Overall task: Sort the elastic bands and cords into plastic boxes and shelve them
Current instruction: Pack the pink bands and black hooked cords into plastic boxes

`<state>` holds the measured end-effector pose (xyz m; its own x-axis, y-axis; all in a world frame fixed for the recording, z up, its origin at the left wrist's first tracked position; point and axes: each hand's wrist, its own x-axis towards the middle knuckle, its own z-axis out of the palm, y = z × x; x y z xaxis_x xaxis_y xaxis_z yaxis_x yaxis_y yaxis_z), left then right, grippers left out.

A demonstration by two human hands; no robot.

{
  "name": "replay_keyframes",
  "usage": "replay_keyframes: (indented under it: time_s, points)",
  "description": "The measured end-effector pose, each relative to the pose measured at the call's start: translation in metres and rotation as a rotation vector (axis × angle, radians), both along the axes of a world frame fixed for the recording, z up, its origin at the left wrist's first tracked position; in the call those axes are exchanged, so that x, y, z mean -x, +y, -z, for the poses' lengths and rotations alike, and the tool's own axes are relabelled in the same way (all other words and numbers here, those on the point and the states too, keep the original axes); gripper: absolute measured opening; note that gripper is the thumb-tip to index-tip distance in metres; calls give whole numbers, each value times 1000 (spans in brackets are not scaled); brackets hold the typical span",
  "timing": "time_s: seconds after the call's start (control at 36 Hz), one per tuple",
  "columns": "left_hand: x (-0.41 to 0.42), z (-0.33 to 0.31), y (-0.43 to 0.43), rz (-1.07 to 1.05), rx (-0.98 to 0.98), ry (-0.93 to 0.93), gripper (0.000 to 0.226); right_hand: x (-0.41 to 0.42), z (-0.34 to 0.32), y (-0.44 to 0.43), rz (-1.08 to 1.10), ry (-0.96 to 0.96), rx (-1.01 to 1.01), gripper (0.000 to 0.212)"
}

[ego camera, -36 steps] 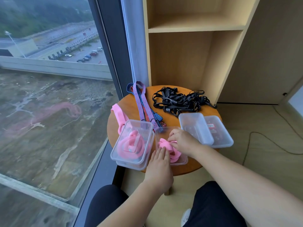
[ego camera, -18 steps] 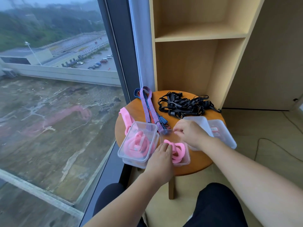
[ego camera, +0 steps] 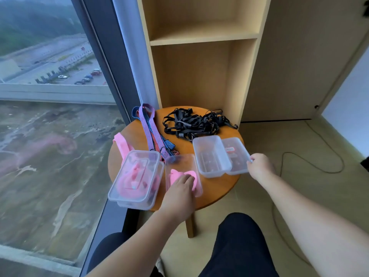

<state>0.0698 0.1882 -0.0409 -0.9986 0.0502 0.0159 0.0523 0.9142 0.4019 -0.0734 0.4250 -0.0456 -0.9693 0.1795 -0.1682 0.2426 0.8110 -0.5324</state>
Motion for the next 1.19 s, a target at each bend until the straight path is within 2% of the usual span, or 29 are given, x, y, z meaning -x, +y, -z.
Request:
replay_keyframes:
  time_s: [0.17, 0.28, 0.42, 0.56, 0.75, 0.89, 1.03, 1.19]
  points:
    - [40, -7, 27, 48, 9, 41, 44, 20, 12, 8, 16, -7, -29, 34]
    - [60, -8, 37, 57, 32, 16, 47, 34, 18, 14, 56, -50, -36, 23]
    - [77, -8, 44, 58, 24, 17, 43, 49, 28, 16, 82, -96, 0, 28]
    - [87, -3, 49, 53, 10, 19, 44, 58, 33, 12, 90, -130, 12, 18]
    - [92, 1, 49, 44, -2, 26, 44, 67, 39, 11, 189, -112, 75, 23]
    - [93, 2, 48, 34, -16, 33, 43, 69, 42, 10, 199, -104, 131, 15]
    - [91, 1, 46, 38, -13, 46, 42, 72, 41, 9, 265, -118, 167, 21]
    - [91, 2, 45, 29, -12, 49, 41, 75, 40, 8, 227, -131, 182, 18]
